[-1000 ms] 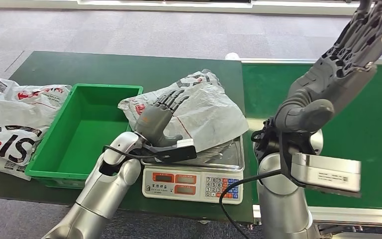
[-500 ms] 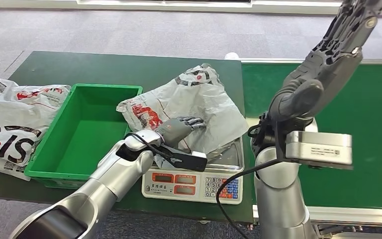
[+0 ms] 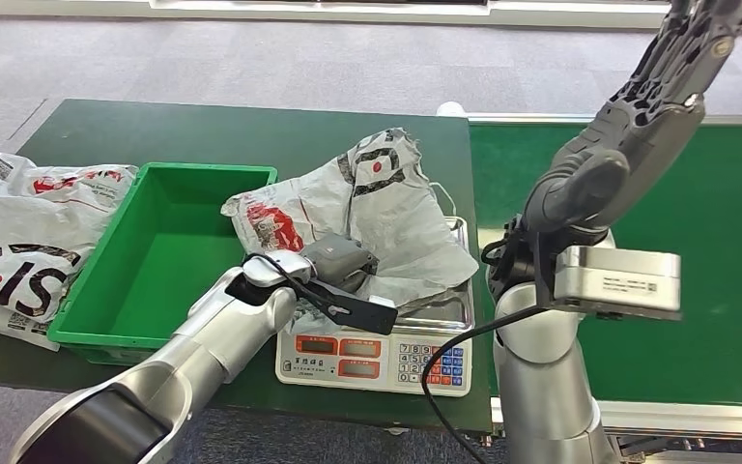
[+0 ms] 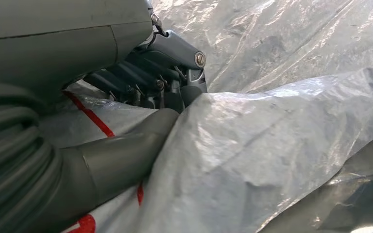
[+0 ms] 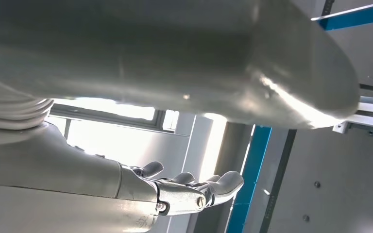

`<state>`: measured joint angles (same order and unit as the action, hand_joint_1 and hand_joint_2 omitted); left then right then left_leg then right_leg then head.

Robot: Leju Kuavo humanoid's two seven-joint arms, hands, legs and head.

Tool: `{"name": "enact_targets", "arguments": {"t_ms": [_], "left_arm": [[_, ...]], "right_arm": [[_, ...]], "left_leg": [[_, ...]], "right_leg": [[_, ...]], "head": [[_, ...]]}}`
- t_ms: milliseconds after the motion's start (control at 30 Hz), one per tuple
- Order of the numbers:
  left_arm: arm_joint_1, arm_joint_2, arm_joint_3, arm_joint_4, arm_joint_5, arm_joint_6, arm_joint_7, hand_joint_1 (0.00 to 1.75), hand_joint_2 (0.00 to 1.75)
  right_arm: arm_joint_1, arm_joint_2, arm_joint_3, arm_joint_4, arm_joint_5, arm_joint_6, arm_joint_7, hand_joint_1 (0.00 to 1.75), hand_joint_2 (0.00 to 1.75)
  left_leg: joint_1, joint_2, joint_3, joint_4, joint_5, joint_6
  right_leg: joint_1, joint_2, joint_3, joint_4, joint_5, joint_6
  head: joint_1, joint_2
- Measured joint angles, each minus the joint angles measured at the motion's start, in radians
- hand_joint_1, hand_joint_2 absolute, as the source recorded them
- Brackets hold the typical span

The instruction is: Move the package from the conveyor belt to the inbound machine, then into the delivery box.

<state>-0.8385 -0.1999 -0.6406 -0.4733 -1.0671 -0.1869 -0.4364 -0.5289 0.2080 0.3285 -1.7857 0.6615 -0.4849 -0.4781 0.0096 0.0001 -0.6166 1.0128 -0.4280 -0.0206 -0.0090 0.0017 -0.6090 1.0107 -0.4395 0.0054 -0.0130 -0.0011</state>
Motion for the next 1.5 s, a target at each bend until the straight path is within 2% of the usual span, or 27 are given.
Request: {"name": "enact_targets", "arguments": {"t_ms": [167,233,300,400,433,500,667,767,1100,1167,1267,1300,1400,1433,1500], "left_arm": [[-0.002,0.000,-0.010,0.009,0.002,0.025,0.004,1.75,1.75],[-0.001,0.001,-0.010,0.005,0.011,0.102,0.021,1.75,1.75],[0.001,0.006,-0.003,-0.035,0.013,0.305,0.093,1.75,1.75],[0.004,0.030,0.062,-0.185,-0.036,0.706,0.284,1.75,1.75],[0.004,0.042,0.098,-0.242,-0.062,0.788,0.333,1.75,1.75],[0.007,0.070,0.188,-0.355,-0.123,0.847,0.381,1.75,1.75],[0.032,0.113,0.420,-0.563,-0.210,0.829,0.368,1.75,1.75],[0.047,0.119,0.491,-0.626,-0.222,0.827,0.362,1.75,1.75],[0.071,0.122,0.572,-0.699,-0.271,0.837,0.384,1.75,1.75],[0.072,0.130,0.584,-0.697,-0.352,0.781,0.442,1.75,1.75],[0.065,0.154,0.561,-0.611,-0.433,0.590,0.590,1.75,1.75],[0.062,0.161,0.542,-0.553,-0.434,0.549,0.626,1.31,1.75],[0.068,0.167,0.473,-0.346,-0.434,0.514,0.663,0.00,0.44],[0.076,0.166,0.454,-0.281,-0.434,0.517,0.667,0.00,0.00],[0.095,0.161,0.438,-0.185,-0.432,0.554,0.678,0.00,0.00]], "right_arm": [[0.001,-0.003,0.000,0.000,0.000,-0.002,0.000,0.00,0.00],[0.002,-0.006,0.000,0.000,0.004,-0.008,0.001,0.00,0.00],[0.014,-0.012,-0.002,-0.005,0.021,-0.021,0.007,0.00,0.00],[0.051,-0.019,-0.008,-0.026,0.047,-0.042,0.016,0.00,0.00],[0.059,-0.019,-0.008,-0.030,0.050,-0.051,0.017,0.00,0.00],[0.068,-0.020,-0.008,-0.031,0.053,-0.070,0.017,0.00,0.00],[0.077,-0.024,-0.008,-0.030,0.050,-0.094,0.015,0.00,0.00],[0.077,-0.025,-0.008,-0.030,0.048,-0.095,0.015,0.00,0.00],[0.077,-0.025,-0.008,-0.030,0.048,-0.088,0.015,0.00,0.00],[0.076,-0.024,-0.008,-0.030,0.048,-0.076,0.018,0.00,0.00],[0.068,-0.024,-0.008,-0.030,0.048,-0.045,0.032,0.00,0.00],[0.063,-0.023,-0.008,-0.030,0.047,-0.035,0.034,0.00,0.00],[0.047,-0.022,-0.008,-0.026,0.039,-0.016,0.034,0.00,0.00],[0.043,-0.021,-0.008,-0.024,0.037,-0.013,0.032,0.00,0.00],[0.037,-0.020,-0.008,-0.021,0.035,-0.013,0.030,0.00,0.00]], "left_leg": [[0.000,0.000,0.000,0.000,0.000,0.000],[0.000,0.000,0.000,0.000,0.000,0.000],[0.000,0.000,-0.001,0.000,0.000,0.000],[0.000,0.000,-0.002,0.000,0.000,0.000],[0.000,0.001,-0.002,0.000,0.000,-0.001],[0.000,0.002,-0.001,0.000,0.000,-0.001],[0.001,0.002,-0.001,-0.002,0.001,-0.002],[0.001,0.001,-0.001,-0.002,0.001,-0.002],[0.000,0.000,-0.001,-0.001,0.001,-0.002],[0.000,0.000,-0.001,-0.001,0.001,-0.002],[0.000,0.000,0.000,-0.001,0.001,-0.002],[0.000,0.001,0.000,-0.002,0.001,-0.002],[0.000,0.001,0.000,-0.002,0.002,-0.002],[0.000,0.001,0.000,-0.002,0.002,-0.002],[0.000,0.003,0.000,-0.001,0.002,-0.002]], "right_leg": [[0.000,0.000,0.000,0.000,0.000,0.000],[0.000,0.000,0.000,0.000,0.000,0.000],[0.000,0.000,0.000,0.000,0.000,0.000],[0.000,0.000,-0.001,0.001,0.000,0.000],[0.000,0.001,-0.001,0.001,0.000,0.000],[0.000,0.002,-0.001,0.001,0.000,0.000],[0.001,0.002,-0.002,0.001,0.000,-0.001],[0.001,0.001,-0.001,0.001,0.000,-0.001],[0.000,0.001,-0.001,0.001,0.000,-0.001],[0.000,0.001,-0.001,0.001,0.000,-0.001],[0.000,0.001,-0.001,0.001,0.000,-0.001],[0.000,0.001,-0.001,0.001,0.000,-0.001],[0.000,0.001,-0.001,0.001,0.000,-0.001],[0.000,0.001,-0.001,0.001,0.000,-0.001],[0.000,0.003,-0.002,0.001,0.001,-0.002]], "head": [[0.000,0.000],[0.000,0.000],[0.000,0.000],[0.000,0.000],[0.000,0.000],[0.000,0.000],[0.000,0.000],[0.000,0.000],[0.000,0.000],[0.000,0.000],[0.000,0.000],[0.000,0.000],[0.000,0.000],[0.000,0.000],[0.000,0.000]]}}
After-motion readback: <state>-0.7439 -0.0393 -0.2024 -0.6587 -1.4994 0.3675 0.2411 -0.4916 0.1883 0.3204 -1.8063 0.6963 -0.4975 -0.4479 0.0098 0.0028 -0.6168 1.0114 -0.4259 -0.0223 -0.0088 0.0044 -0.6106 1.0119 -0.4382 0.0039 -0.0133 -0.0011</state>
